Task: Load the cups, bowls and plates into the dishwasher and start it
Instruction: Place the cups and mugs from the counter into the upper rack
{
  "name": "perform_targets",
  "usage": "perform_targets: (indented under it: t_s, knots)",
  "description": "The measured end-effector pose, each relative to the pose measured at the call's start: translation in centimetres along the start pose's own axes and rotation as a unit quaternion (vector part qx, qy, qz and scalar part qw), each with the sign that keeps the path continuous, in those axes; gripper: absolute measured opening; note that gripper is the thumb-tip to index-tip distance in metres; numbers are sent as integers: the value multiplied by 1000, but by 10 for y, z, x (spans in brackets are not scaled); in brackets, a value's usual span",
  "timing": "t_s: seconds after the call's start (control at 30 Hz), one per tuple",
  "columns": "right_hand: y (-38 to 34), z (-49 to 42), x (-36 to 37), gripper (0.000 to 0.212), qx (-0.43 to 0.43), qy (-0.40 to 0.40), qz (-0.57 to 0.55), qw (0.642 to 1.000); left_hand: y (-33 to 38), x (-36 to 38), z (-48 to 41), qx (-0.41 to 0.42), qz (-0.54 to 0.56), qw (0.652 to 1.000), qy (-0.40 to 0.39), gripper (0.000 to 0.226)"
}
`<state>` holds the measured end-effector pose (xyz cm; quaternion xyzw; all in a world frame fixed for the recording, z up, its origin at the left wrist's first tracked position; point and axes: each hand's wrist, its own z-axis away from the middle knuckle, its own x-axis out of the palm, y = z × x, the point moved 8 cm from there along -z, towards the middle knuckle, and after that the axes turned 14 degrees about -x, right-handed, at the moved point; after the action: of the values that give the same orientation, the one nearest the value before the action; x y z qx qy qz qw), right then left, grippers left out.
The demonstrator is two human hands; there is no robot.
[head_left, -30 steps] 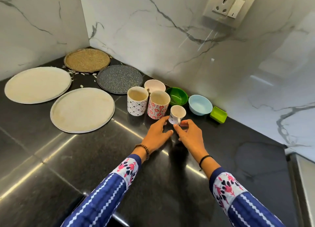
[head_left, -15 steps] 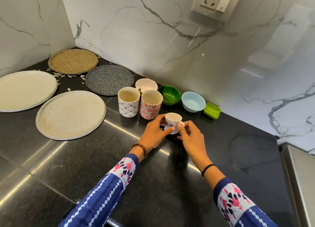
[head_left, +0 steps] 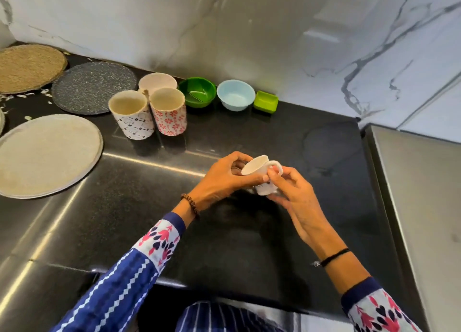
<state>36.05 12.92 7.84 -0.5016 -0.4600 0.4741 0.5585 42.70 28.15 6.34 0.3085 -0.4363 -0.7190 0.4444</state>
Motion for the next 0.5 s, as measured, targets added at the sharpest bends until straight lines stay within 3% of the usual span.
perform_targets:
  t_s: [0.13,0.5]
  knots:
    - [14,43,-39,35,59,52,-82,994,-3,58,14,-8,-1,998,-61,49]
    - [27,179,-178,49,45,143,-95,984,-14,221,91,-9,-110,981,-162,45]
